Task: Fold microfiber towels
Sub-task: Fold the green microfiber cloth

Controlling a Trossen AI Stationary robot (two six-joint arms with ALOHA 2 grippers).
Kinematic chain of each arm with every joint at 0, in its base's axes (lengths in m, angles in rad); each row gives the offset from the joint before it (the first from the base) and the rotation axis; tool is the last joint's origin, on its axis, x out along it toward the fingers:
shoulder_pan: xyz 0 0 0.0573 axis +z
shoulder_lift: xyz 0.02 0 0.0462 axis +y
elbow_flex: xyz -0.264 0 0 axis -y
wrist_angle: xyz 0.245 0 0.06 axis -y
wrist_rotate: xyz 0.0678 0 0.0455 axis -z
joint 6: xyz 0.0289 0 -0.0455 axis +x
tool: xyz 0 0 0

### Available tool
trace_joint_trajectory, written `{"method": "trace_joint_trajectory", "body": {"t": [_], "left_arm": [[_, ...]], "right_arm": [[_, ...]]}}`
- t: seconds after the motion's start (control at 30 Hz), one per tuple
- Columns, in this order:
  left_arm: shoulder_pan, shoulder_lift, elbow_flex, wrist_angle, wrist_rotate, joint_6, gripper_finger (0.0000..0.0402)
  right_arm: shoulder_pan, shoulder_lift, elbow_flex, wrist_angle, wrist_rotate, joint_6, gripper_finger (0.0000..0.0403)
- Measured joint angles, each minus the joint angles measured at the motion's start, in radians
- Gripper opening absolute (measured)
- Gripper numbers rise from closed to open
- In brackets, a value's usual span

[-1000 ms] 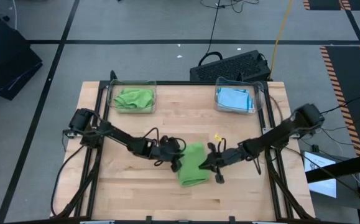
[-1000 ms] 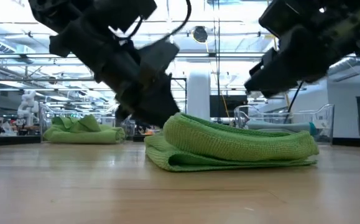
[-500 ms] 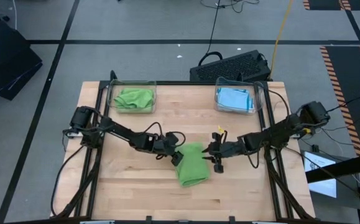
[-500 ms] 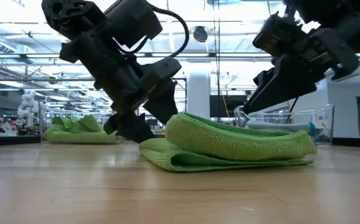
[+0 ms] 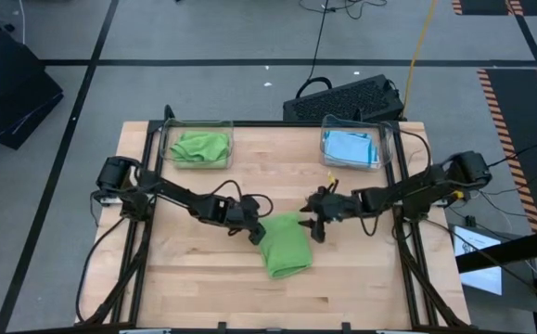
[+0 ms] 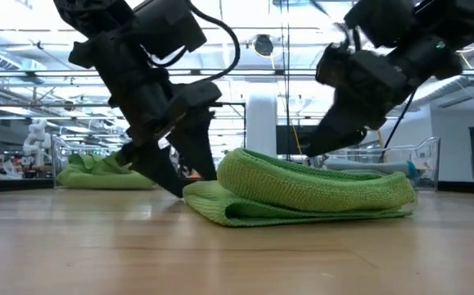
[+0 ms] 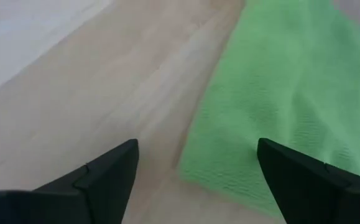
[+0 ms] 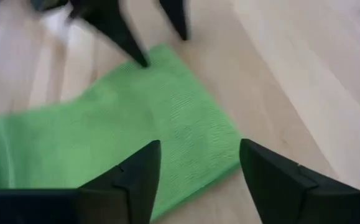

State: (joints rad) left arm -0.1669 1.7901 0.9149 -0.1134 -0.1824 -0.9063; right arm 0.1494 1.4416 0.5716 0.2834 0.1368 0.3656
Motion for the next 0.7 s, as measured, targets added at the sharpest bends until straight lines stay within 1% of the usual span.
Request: {"method": "trace_joint_trajectory", "body": {"t": [0.07,0.13,0.23,0.33,0.5,0.7], "left_arm": [[0.000,-0.011,0.000,-0.046,-0.007,-0.016,0.0331],[-0.003,-0.020,0.000,-0.086,-0.010,-0.016,0.0329],[-0.007,-0.018,-0.001,-0.064,-0.008,-0.002,0.0318],[-0.008,-0.010,0.001,-0.030,-0.001,-0.004,0.0298],[-0.023,0.025,0.002,-0.002,-0.007,0.001,0.0263],[-0.034,0.042,0.003,0.019,-0.011,0.012,0.0234]], "right_arm": [[-0.043,0.000,0.001,-0.012,-0.039,0.080,0.0223],[-0.078,0.006,0.000,-0.022,-0.077,0.101,0.0242],[-0.116,0.015,-0.001,-0.031,-0.137,0.102,0.0266],[-0.138,0.022,0.001,-0.005,-0.177,0.107,0.0283],[-0.144,0.022,0.003,0.004,-0.194,0.110,0.0288],[-0.144,0.022,0.005,0.004,-0.193,0.113,0.0286]]}}
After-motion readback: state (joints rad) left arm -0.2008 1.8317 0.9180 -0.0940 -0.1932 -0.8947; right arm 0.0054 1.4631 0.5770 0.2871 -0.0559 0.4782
